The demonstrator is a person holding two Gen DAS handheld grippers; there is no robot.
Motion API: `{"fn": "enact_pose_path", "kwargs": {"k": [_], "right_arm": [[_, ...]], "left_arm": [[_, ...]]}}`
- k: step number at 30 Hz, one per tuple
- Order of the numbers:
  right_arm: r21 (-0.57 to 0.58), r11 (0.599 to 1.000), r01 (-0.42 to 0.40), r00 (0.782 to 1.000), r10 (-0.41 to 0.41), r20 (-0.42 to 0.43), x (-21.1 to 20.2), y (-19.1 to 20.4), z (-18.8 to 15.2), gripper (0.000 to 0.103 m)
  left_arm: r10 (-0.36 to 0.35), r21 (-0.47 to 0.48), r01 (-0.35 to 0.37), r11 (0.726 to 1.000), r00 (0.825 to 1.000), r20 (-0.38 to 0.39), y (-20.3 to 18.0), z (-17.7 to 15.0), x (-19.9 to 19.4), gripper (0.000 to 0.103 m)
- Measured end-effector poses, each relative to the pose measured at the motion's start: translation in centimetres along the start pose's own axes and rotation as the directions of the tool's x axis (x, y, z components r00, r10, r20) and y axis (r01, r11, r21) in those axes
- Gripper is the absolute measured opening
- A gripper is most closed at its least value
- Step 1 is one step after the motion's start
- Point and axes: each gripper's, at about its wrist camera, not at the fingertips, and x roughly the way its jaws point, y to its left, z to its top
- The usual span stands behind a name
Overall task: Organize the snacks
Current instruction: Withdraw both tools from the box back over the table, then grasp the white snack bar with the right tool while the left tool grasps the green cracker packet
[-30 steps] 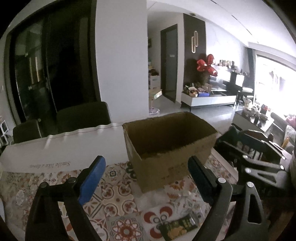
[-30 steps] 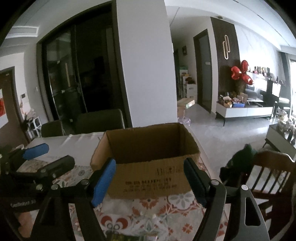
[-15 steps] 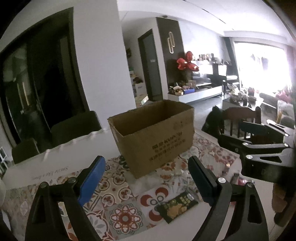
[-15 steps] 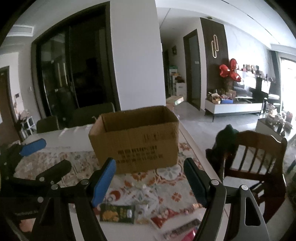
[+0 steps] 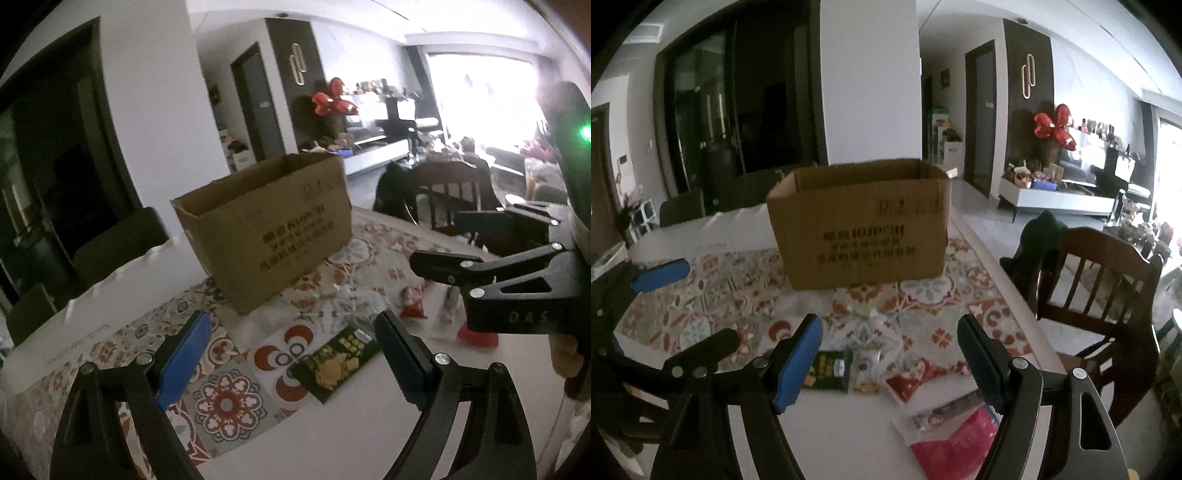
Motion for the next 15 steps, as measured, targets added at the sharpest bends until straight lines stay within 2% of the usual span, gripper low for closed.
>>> {"fn": "enact_pose_path", "kwargs": {"k": [6, 15], "right_arm": [[-0.033, 0.999, 0.007, 0.999, -0.008, -0.036, 1.1, 0.5, -1.2, 0.076], [-0.05, 0.999, 0.007, 0.996, -0.011, -0.094, 3.4, 0.9, -2.9, 0.075]], "left_arm": [[-0.033, 0.081, 0.035, 0.996, 0.999, -0.029, -0.9, -1.4, 1.5, 0.091], [-0.1, 0.122, 0.112, 0.986, 0.99, -0.1, -1.8, -3.0, 4.5, 0.091]]}}
